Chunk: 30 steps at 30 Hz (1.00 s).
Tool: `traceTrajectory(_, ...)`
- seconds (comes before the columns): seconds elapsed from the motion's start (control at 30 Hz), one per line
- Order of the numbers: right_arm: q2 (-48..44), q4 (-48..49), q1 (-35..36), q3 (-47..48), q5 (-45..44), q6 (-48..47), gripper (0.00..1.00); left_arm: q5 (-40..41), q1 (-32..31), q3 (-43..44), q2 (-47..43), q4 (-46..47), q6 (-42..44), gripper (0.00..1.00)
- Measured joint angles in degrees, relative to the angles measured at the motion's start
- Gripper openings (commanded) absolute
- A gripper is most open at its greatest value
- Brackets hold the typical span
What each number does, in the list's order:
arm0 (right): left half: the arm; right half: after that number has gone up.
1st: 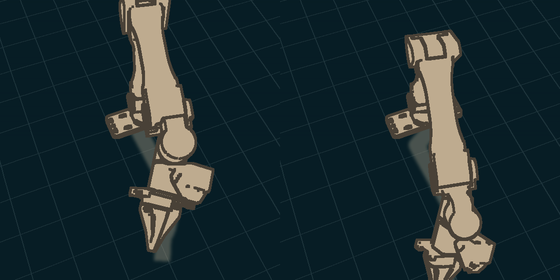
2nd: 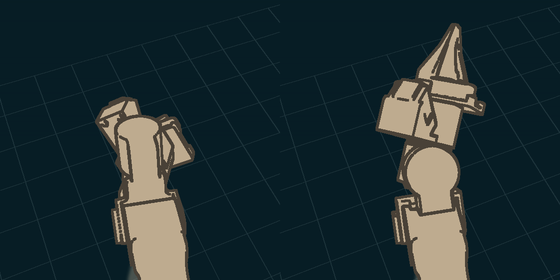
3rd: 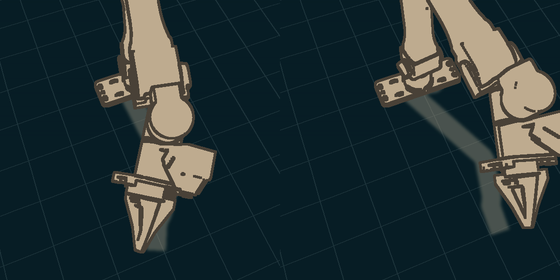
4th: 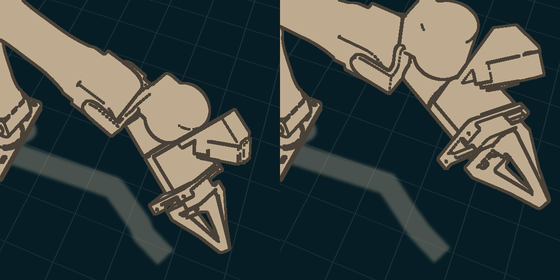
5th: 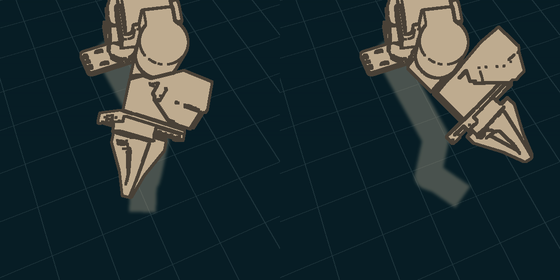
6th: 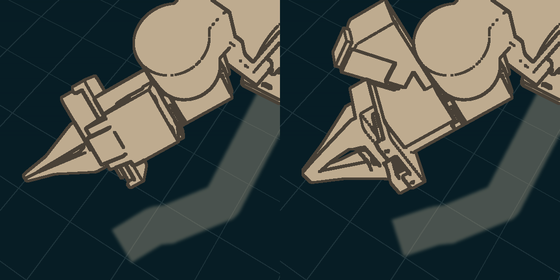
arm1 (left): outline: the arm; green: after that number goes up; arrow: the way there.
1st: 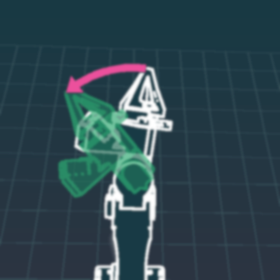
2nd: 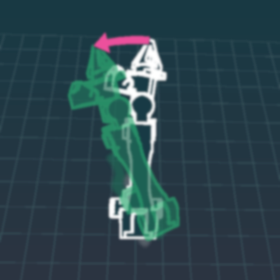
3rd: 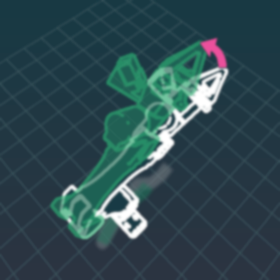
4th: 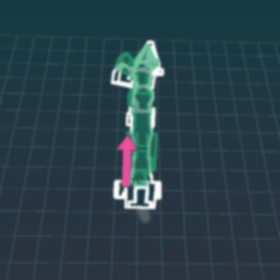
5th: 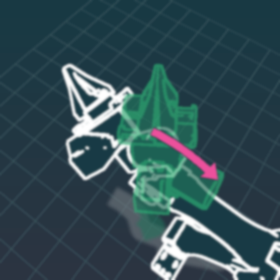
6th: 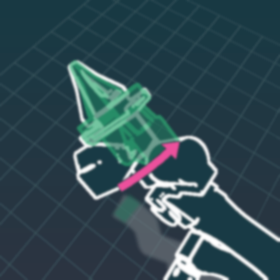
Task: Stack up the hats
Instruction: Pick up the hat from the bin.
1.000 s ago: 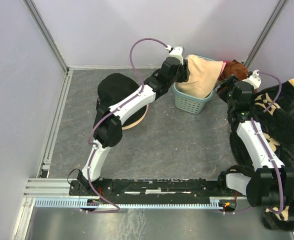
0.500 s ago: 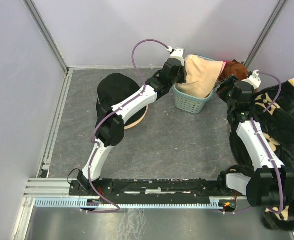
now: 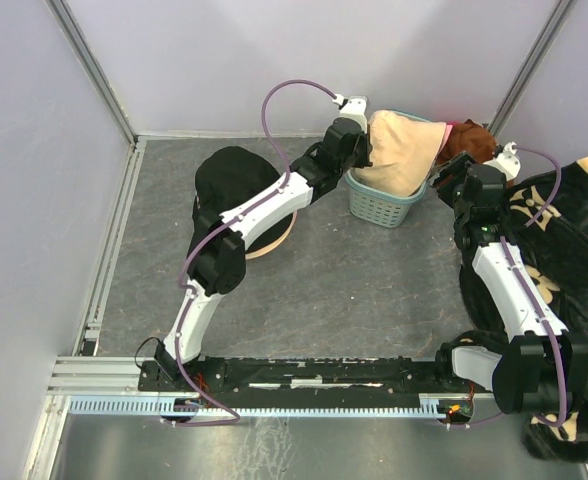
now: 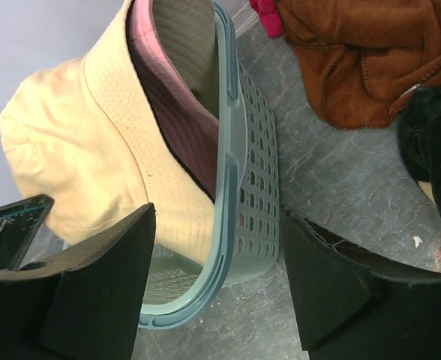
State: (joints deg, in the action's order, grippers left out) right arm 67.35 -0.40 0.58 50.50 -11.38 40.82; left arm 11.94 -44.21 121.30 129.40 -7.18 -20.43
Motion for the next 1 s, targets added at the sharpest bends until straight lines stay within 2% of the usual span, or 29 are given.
traceTrajectory(0.47,0.02,0.42,0.0,-0.5,0.04,0.04,0.74,0.07,-0.92,-3.17,-10.71,0.98,1.55,0.03)
traceTrajectory(1.0,0.02,0.81,0.0,-0.76,2.1,0.33,0.73,1.18,-1.05,-3.93,-13.55,3.13,1.57,0.04)
